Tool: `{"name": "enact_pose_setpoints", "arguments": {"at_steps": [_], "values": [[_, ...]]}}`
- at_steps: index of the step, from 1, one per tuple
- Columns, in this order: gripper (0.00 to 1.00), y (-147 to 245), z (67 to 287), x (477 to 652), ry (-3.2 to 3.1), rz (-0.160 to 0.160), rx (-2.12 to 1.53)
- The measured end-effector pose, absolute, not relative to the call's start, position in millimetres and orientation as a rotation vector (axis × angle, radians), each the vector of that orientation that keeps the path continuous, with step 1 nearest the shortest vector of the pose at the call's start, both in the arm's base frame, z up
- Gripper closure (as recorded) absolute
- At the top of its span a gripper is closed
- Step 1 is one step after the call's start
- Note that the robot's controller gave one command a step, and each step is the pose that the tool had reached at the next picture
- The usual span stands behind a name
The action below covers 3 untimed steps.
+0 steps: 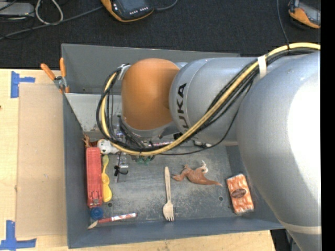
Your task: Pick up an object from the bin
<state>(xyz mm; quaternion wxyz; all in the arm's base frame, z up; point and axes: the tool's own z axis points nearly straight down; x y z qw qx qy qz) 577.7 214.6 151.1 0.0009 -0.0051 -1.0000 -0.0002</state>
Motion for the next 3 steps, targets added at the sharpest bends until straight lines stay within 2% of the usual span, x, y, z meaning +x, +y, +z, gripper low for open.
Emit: {"name": "enact_pose_setpoints", "arguments": {"at_steps": [1,2,3], "values": [[0.00,215,151,577.7,-3.140,-0.001,-0.016],[0.00,210,185,588.1,-3.140,-0.002,-0.008],[0.00,179,182,579.4,-3.132,0.002,0.143]]}}
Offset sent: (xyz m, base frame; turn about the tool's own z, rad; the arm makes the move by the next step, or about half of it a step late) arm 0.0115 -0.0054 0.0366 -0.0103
